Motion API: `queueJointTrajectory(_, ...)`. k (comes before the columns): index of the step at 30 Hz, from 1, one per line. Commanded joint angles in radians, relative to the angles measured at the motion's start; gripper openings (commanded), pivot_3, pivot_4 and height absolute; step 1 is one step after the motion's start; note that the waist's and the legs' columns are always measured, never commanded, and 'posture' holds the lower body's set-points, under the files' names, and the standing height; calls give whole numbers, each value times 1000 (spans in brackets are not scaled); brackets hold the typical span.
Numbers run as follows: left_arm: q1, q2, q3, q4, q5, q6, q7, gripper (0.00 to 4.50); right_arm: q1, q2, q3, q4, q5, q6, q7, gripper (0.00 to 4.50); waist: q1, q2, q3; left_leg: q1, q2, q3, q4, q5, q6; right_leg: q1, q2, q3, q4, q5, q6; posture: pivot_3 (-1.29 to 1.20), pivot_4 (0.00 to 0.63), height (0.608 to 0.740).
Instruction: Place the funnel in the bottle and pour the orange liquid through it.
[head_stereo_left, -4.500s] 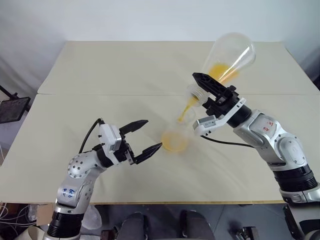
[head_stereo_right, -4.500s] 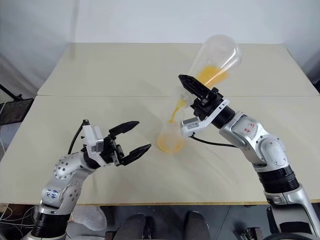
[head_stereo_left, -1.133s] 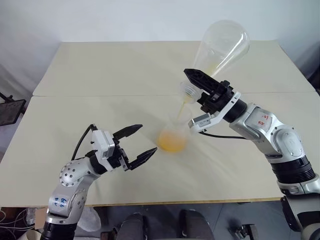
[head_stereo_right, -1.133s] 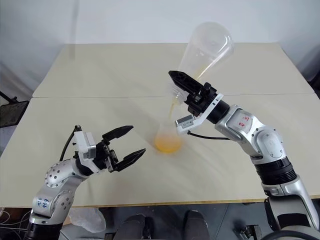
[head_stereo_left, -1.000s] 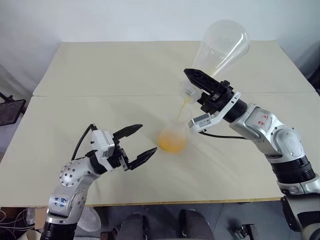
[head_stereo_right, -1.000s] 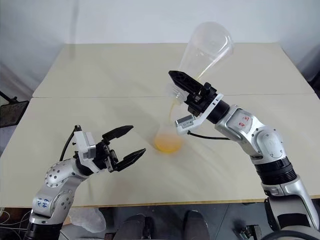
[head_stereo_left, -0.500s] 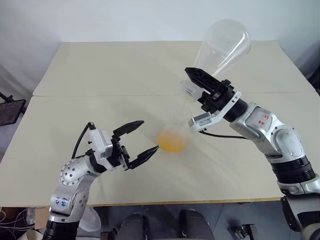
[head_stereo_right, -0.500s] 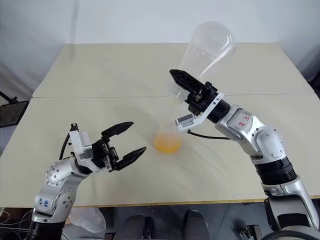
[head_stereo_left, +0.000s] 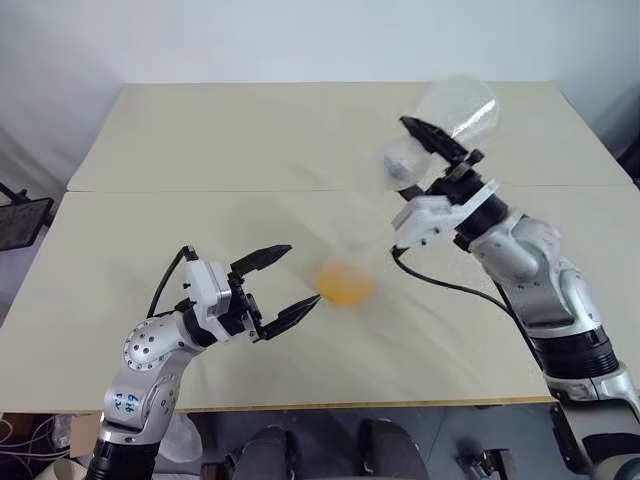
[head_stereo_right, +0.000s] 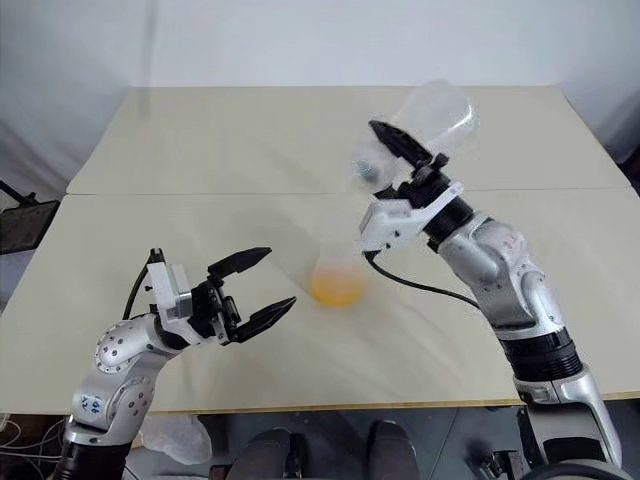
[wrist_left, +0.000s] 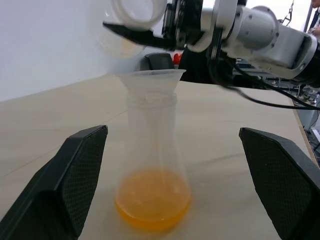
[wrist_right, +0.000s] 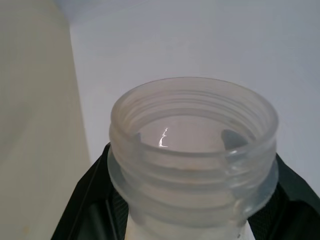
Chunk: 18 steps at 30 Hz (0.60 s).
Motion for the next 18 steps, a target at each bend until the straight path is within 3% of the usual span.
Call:
queueJointTrajectory(1, -5, 10, 1, -8, -12, 1, -13, 4500, 31, 3, -148, -102, 287, 193, 121, 2476, 2, 0, 0, 0, 0, 0, 0, 0, 0, 0, 0, 0, 0, 0, 0, 0, 150, 740)
queueJointTrajectory(4, -9, 13, -2, -3, -17, 11, -24, 4500, 72, -12, -269, -151, 542, 399, 225, 2476, 4, 0, 0, 0, 0, -1, 0, 0, 1, 1, 0, -1, 0, 0, 0, 0, 150, 740)
queueJointTrajectory(8, -9, 18, -2, -4, -26, 26, -37, 4500, 103, -56, -468, -143, 765, 671, 242, 2476, 9, 0, 0, 0, 0, -1, 0, -1, 1, 1, -1, -1, 0, 0, 0, 0, 150, 740)
queueJointTrajectory(13, -22, 21, -10, 6, -29, 43, -52, 4500, 132, -86, -620, -16, 881, 843, 223, 2476, 21, 0, 0, 1, -2, 0, 0, -1, 1, 1, 0, -1, 0, 0, 0, 0, 150, 740)
queueJointTrajectory(18, -35, 20, -10, 4, -30, 57, -55, 4500, 126, -111, -642, 124, 869, 913, 173, 2476, 22, 0, 0, 1, -3, 3, 0, -1, 1, 1, 0, 0, 0, 0, 0, 0, 150, 740)
